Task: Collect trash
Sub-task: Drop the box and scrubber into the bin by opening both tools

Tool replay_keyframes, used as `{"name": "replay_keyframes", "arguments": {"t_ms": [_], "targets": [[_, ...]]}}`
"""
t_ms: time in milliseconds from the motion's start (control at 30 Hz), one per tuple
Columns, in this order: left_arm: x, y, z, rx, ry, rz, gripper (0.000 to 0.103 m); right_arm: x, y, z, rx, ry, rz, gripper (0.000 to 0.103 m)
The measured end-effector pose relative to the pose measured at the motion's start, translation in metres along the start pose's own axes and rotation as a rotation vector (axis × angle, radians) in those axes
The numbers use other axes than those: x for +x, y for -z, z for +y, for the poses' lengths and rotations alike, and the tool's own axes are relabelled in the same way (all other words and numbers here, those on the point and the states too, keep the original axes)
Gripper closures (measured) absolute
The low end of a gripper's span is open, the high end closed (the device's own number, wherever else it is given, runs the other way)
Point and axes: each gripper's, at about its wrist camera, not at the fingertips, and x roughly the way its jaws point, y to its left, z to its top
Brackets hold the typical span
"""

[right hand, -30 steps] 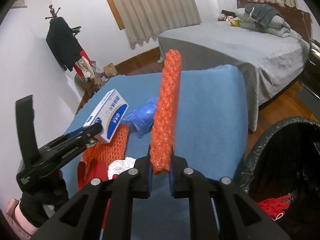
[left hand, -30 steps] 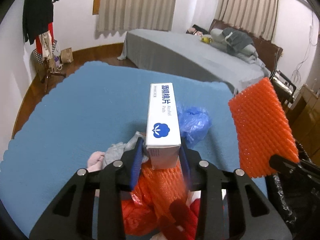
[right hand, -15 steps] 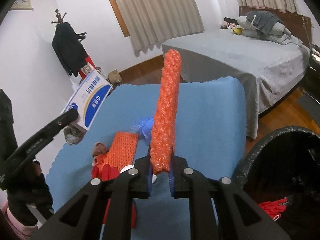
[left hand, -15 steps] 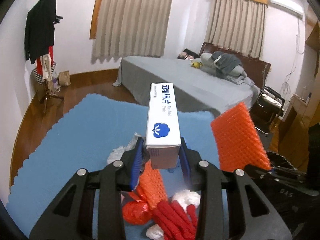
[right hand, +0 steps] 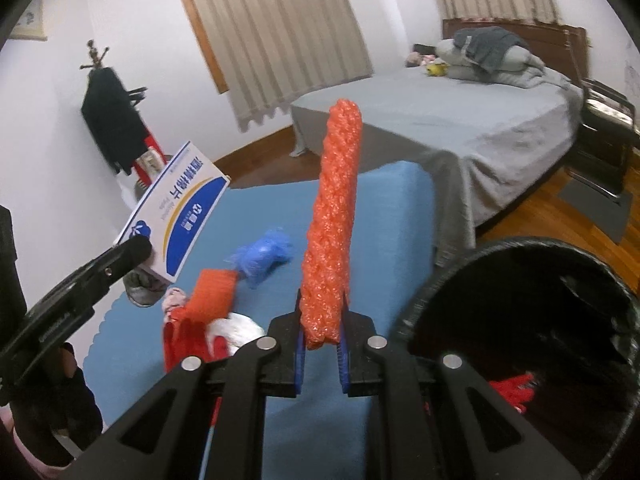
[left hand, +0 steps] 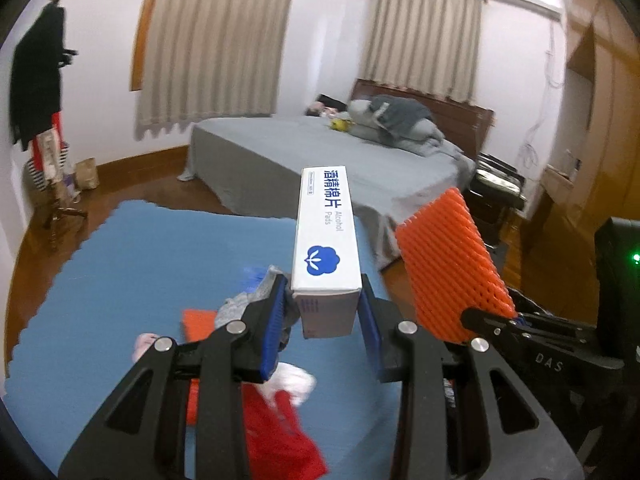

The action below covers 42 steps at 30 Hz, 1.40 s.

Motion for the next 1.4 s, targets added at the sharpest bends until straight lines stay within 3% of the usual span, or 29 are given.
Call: {"name": "replay_keyframes", "arguments": {"t_ms": [667, 867, 900, 967, 1133, 1233, 1400], "targets": [[0.077, 0.049, -0.143, 0.14, 0.347, 0.159, 0.069, -0.054, 0.053, -0.127, 0.201, 0.285, 0.015, 0.087], [0.098, 0.062, -0.16, 0.147, 0.409, 0.216, 0.058, -0.065, 0.064, -0.148, 0.241, 0.331, 0.013, 0.08], [0.098, 0.064, -0.159, 0.146, 0.41, 0.216, 0.052, -0.066, 0.063, -0.148, 0.245, 0.336, 0.01, 0.075], [0.096, 0.066, -0.157, 0.148, 0.402, 0.212, 0.052, -0.068, 0.062, -0.149, 0.25, 0.342, 0.004, 0.066], [0.083, 0.053, -0.132, 0.129, 0.334, 0.166, 0.04, -0.068, 0.059, -0.141, 0.245, 0.343, -0.023, 0.025], [0.07, 0.043, -0.106, 0.115, 0.269, 0.128, 0.031, -0.065, 0.055, -0.129, 0.224, 0.322, -0.04, 0.015], [0.039, 0.033, -0.055, 0.095, 0.132, 0.064, 0.023, -0.049, 0.045, -0.097, 0.163, 0.257, -0.048, 0.01]]}}
